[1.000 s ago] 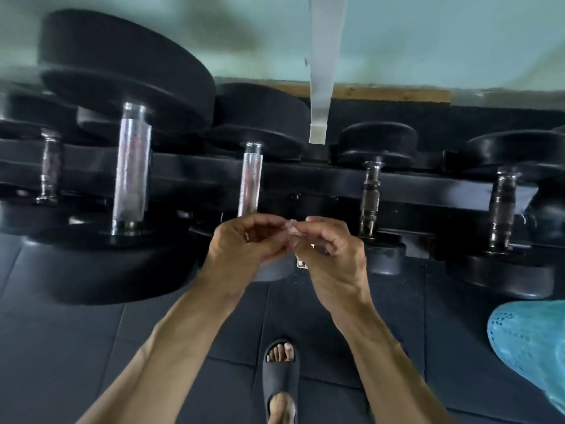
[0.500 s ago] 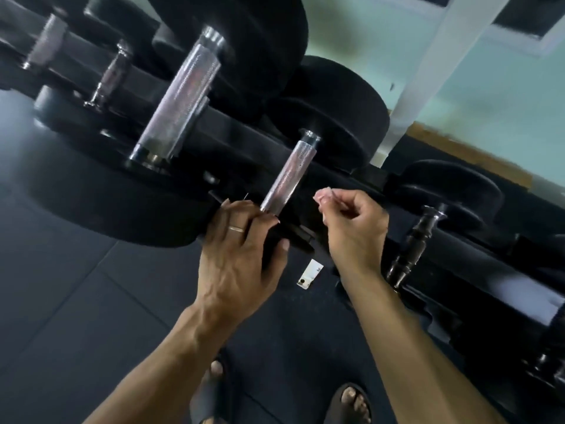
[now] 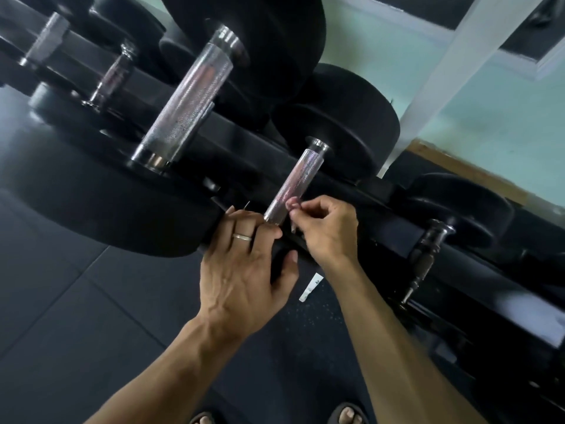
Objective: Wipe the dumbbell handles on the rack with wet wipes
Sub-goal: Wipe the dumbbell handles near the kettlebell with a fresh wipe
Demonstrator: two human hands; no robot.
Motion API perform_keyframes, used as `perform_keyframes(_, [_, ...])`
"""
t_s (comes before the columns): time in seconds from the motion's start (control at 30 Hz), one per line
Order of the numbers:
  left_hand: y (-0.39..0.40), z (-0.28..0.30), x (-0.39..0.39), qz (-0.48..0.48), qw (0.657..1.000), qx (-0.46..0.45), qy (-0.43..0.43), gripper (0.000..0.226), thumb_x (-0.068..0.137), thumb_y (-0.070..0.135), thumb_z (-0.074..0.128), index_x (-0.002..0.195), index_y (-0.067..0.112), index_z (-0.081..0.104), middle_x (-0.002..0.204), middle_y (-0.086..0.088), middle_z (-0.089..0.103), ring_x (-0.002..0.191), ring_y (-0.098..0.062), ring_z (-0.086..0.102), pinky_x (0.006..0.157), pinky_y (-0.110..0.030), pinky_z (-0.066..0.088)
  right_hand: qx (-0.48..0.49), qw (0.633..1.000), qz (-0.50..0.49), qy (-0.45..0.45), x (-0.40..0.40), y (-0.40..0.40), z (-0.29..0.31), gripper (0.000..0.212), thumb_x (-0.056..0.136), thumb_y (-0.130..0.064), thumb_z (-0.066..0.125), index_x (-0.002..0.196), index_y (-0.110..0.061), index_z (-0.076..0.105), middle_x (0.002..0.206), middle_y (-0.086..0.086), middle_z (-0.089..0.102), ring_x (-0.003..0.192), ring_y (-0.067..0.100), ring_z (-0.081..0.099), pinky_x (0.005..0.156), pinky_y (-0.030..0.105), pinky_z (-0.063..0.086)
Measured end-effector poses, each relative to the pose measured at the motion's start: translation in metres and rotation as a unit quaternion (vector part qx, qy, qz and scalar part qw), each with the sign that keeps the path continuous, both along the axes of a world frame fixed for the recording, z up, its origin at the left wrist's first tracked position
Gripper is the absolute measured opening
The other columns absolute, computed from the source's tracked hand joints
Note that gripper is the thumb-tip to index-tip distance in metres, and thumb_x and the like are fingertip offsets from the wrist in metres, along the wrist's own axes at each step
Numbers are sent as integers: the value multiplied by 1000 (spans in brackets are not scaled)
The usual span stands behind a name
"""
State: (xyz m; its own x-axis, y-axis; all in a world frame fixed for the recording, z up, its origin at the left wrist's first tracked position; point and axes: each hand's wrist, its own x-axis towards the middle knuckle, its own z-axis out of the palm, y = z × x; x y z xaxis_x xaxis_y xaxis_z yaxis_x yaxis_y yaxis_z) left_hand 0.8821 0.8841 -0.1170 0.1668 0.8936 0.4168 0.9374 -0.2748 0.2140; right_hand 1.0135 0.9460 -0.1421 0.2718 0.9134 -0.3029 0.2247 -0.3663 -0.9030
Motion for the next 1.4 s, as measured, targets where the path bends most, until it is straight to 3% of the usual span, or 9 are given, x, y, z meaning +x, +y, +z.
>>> perform_keyframes(0.07, [0, 3, -1, -10, 1000, -7, 12, 38, 84, 41, 54, 95, 8, 69, 102, -11, 62, 107, -26, 47, 85, -43, 51, 15, 999, -17, 41, 0, 2, 3, 8, 84, -11, 78, 77, -12, 74, 68, -3, 72, 60, 3, 67, 62, 19, 53])
perform_keyframes(0.23, [10, 8, -4, -45, 998, -27, 25, 34, 82, 41, 54, 92, 11, 66, 96, -9, 60, 95, -31, 57, 72, -41, 51, 72, 975, -196, 77, 2, 41, 4, 17, 86, -12, 78, 73, -19, 69, 77, 4, 74, 67, 10, 71, 65, 21, 57])
perform_keyframes(0.37, [15, 4, -4, -37, 999, -3, -3, 30, 79, 39, 61, 80, 9, 65, 84, -9, 60, 82, -32, 58, 69, -46, 51, -1, 994, -85, 68, 1, 14, -8, 13, 83, -22, 81, 74, -20, 71, 74, 0, 74, 69, 13, 73, 69, 30, 61])
perform_keyframes(0.5, [14, 2, -3, -31, 1000, -2, -2, 32, 79, 40, 62, 78, 8, 64, 82, -9, 59, 80, -31, 58, 69, -45, 49, -43, 998, 20, 51, 0, -8, -10, 14, 77, -15, 84, 71, -19, 73, 69, -5, 74, 65, 7, 70, 69, 26, 58])
perform_keyframes(0.73, [13, 0, -3, -38, 999, 10, -13, 32, 78, 39, 64, 83, 8, 65, 88, -9, 61, 87, -31, 58, 77, -42, 50, 52, 981, -144, 123, 1, 20, 1, 13, 83, -17, 81, 81, -7, 73, 74, 0, 73, 63, 0, 67, 61, 12, 50])
perform_keyframes(0.87, [8, 1, -9, -51, 998, 3, -23, 37, 82, 42, 63, 93, 7, 66, 98, -11, 62, 101, -24, 52, 95, -40, 47, -54, 995, 33, 82, 3, -5, -10, 11, 79, -14, 83, 75, -15, 73, 78, -4, 76, 74, 5, 72, 72, 24, 58])
perform_keyframes(0.93, [6, 0, -11, -51, 998, -1, -31, 41, 83, 44, 63, 97, 5, 66, 103, -12, 62, 105, -23, 51, 96, -40, 47, -53, 994, 94, 30, 6, -8, -9, 13, 78, -11, 83, 71, -17, 73, 71, -2, 73, 66, 5, 69, 69, 23, 58])
perform_keyframes(1.17, [6, -6, -10, -48, 998, 34, -17, 44, 84, 46, 59, 99, 5, 66, 105, -12, 65, 107, -27, 53, 93, -36, 45, 98, 985, -121, 72, 5, 30, -2, 6, 82, -9, 81, 81, -8, 75, 74, 0, 74, 63, 3, 68, 65, 16, 53])
perform_keyframes(1.4, [6, -10, -12, -63, 996, 52, -25, 39, 82, 45, 60, 98, 9, 65, 103, -9, 66, 105, -27, 54, 84, -43, 53, 63, 998, -9, -5, -6, -3, -4, 5, 84, -9, 78, 79, -10, 76, 74, -4, 75, 60, -2, 66, 63, 12, 51])
